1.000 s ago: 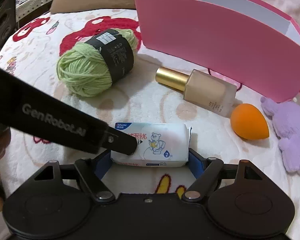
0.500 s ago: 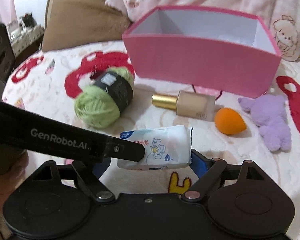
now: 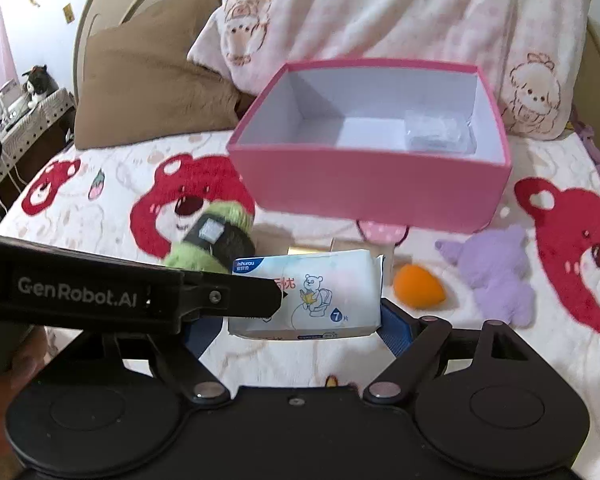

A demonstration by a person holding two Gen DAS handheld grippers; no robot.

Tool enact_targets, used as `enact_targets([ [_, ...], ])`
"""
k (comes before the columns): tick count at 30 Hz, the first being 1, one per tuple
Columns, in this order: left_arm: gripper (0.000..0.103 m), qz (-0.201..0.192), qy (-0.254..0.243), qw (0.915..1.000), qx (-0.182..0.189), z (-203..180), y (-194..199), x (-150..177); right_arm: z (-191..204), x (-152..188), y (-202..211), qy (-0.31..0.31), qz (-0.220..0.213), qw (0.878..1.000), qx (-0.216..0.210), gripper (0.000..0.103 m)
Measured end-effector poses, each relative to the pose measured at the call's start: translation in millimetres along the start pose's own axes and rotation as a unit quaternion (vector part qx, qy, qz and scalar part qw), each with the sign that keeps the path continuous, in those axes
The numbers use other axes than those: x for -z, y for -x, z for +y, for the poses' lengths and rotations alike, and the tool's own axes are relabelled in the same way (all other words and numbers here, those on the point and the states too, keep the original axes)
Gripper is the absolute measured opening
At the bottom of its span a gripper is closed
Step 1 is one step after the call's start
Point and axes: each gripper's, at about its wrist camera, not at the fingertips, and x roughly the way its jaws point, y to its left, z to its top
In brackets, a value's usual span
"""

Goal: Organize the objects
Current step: 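Carry the tissue pack into the pink box and open the right gripper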

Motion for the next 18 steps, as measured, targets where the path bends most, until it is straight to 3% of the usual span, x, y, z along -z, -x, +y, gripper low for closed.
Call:
enact_targets([
  [5,0.029,-0.023,-0.034,0.9992,-0.001,-23.4,13.1,-47.8,-10.1,-49.9,19.4,0.005,-0.016,1.0,-0.004,0.086],
  [10,0.029,-0.031,-0.032,0.999,0.005,-26.8,1.5,-104.1,-26.5,-100.6,17.3,0.005,-0.017,1.0,0.008,0.083],
  [18,0.031,0.005,0.012,0.9999,0.012,-3.9,-79.1,-179.6,-65.7,-161.7,-56.7,0.0,0.025,0.998,0.053,0.08],
])
